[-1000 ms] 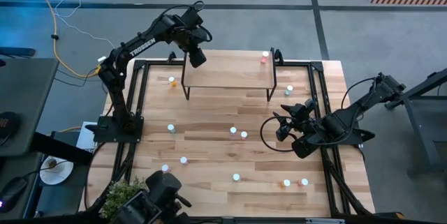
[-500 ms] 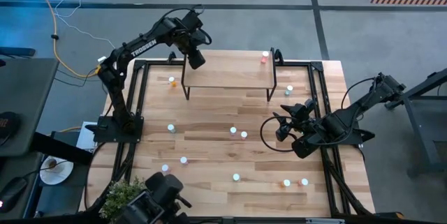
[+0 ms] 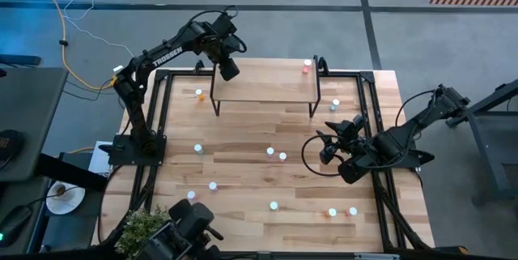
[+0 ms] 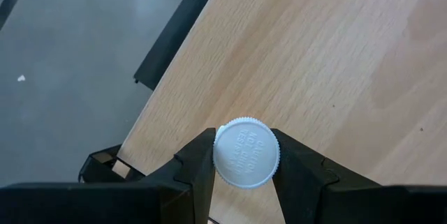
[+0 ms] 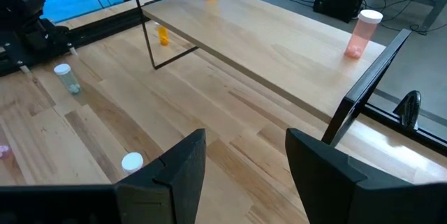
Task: Pick and place medicine bottles onto shelf by color
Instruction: Put the middle orange pill bottle on the shelf
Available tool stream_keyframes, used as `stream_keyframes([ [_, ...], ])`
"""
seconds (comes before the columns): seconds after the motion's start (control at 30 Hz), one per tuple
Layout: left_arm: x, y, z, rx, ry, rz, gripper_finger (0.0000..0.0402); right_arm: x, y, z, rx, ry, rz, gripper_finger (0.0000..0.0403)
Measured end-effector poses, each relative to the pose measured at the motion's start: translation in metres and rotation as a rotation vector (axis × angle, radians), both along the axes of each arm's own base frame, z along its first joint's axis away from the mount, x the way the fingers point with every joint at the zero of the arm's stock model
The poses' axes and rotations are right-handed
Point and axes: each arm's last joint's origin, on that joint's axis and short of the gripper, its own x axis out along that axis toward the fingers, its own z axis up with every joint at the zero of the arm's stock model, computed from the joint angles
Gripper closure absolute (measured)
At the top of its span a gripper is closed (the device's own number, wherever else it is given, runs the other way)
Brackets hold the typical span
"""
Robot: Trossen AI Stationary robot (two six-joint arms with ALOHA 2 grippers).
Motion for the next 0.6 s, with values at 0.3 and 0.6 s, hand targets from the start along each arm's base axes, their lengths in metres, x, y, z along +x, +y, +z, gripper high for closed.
stream_keyframes([
  [0.3,-0.0002,0.0003,-0.0003,0.002,0.004,0.005,0.0287,0.0000,0.0000,0.0001,0.000,-0.001,0.000,0.0213],
  [0.6,-0.0002,0.0004,-0.0044,-0.013,0.023,0.003,0.0256,0.0001,0.0000,0.0000,0.000,0.000,0.000,0.0213],
])
